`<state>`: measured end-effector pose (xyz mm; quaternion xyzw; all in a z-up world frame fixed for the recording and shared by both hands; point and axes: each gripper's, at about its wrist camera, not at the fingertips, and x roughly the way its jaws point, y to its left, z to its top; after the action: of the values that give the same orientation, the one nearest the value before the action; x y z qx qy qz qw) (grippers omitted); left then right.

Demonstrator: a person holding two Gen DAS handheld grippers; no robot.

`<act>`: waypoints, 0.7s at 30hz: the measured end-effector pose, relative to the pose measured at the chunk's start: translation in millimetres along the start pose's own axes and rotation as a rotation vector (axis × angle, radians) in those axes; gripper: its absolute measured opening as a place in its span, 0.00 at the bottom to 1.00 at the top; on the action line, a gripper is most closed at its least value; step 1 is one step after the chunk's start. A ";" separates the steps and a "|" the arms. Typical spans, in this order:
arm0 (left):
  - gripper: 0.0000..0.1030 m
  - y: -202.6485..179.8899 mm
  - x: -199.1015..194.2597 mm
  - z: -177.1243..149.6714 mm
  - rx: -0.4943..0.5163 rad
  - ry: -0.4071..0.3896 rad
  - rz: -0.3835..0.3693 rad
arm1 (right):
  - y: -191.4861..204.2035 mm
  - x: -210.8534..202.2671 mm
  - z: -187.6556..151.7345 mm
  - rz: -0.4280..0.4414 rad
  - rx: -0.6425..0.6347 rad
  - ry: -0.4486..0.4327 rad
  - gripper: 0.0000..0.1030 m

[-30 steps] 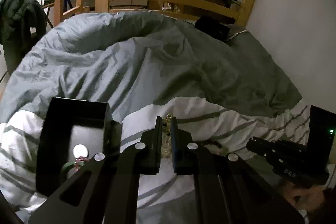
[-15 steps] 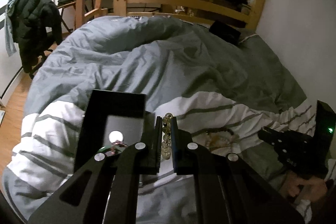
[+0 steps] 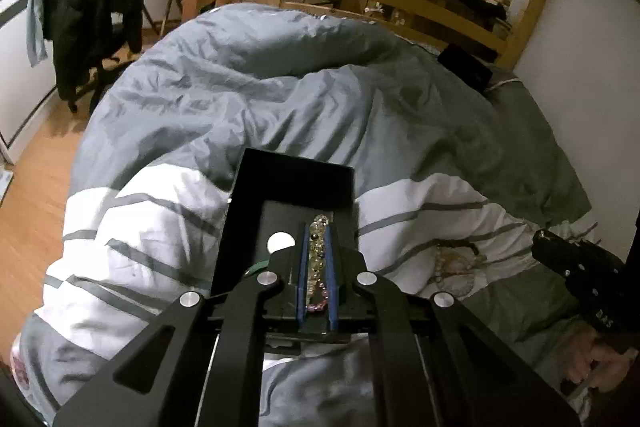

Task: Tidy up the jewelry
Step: 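Lower the yellow bracelet and the ring into the black box and open both tools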

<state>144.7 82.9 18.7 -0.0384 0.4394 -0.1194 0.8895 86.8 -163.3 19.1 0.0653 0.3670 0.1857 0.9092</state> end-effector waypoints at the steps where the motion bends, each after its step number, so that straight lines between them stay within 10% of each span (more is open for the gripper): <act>1: 0.08 4.7 1.8 0.6 -0.013 0.015 -0.014 | 5.7 3.4 5.5 0.014 0.003 0.000 0.16; 21: 0.08 53.9 31.5 -7.7 -0.151 0.165 -0.057 | 71.7 87.5 68.0 0.137 0.078 0.109 0.16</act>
<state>166.7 127.7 -19.6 -0.1080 0.5176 -0.1141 0.8411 171.0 -62.3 30.1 0.1150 0.4177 0.2363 0.8697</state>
